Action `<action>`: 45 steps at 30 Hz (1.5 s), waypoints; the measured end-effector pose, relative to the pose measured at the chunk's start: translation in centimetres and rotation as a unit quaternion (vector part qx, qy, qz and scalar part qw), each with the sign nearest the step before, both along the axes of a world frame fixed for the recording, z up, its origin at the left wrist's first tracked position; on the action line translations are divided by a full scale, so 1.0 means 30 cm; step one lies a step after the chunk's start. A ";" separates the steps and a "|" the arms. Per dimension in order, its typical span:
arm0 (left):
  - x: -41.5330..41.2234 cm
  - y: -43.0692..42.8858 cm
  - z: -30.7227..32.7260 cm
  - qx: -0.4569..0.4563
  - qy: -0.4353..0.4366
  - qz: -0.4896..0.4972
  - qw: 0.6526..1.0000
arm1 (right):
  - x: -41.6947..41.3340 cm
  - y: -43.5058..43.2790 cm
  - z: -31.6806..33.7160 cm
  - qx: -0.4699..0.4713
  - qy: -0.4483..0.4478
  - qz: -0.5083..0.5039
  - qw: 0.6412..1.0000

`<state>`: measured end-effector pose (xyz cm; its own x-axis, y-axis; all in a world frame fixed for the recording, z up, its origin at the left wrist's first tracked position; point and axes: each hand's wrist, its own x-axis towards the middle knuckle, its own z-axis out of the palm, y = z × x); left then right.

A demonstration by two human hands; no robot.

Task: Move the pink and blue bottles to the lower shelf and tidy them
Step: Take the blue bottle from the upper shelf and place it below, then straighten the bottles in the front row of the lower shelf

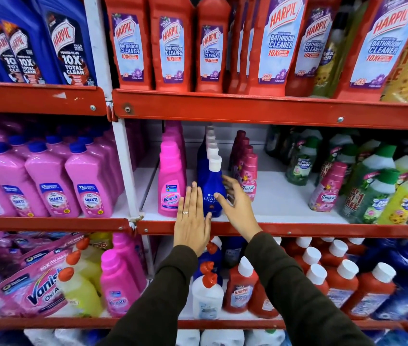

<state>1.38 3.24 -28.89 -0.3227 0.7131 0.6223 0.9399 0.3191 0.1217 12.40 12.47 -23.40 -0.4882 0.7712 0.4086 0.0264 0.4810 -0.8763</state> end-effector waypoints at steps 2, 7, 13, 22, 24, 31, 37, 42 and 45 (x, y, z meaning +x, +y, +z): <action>0.002 -0.002 0.002 -0.002 -0.004 -0.002 1.000 | 0.018 -0.004 0.004 -0.005 0.008 0.007 1.000; 0.003 -0.006 0.011 0.004 -0.009 -0.007 1.000 | 0.099 0.015 0.035 0.048 0.049 -0.073 0.995; 0.005 -0.010 0.013 0.005 -0.009 -0.008 1.000 | 0.267 0.126 0.097 0.118 0.089 -0.284 0.947; 0.012 -0.012 0.021 -0.002 0.001 0.008 1.000 | 0.472 0.355 0.170 -0.058 -0.029 -0.491 0.869; 0.013 -0.013 0.022 -0.004 -0.001 0.009 1.000 | 0.503 0.381 0.165 -0.082 -0.051 -0.471 0.877; 0.011 -0.009 0.020 -0.007 0.003 0.013 1.000 | 0.560 0.384 0.154 -0.026 -0.063 -0.455 0.888; 0.011 -0.006 0.016 -0.006 0.000 0.017 1.000 | 0.453 0.263 0.151 0.040 -0.061 -0.390 0.918; 0.012 -0.005 0.015 -0.005 -0.007 0.016 1.000 | 0.310 0.140 0.148 0.050 -0.038 -0.300 0.952; 0.009 -0.005 0.013 -0.009 -0.007 0.014 1.000 | 0.243 0.095 0.147 0.051 -0.037 -0.261 0.963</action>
<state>1.66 3.11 -28.48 -0.3510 0.7148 0.6049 0.9290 0.3468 0.1293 19.69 15.33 -19.00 -0.0753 0.8773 0.4740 0.3496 0.4684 -0.8114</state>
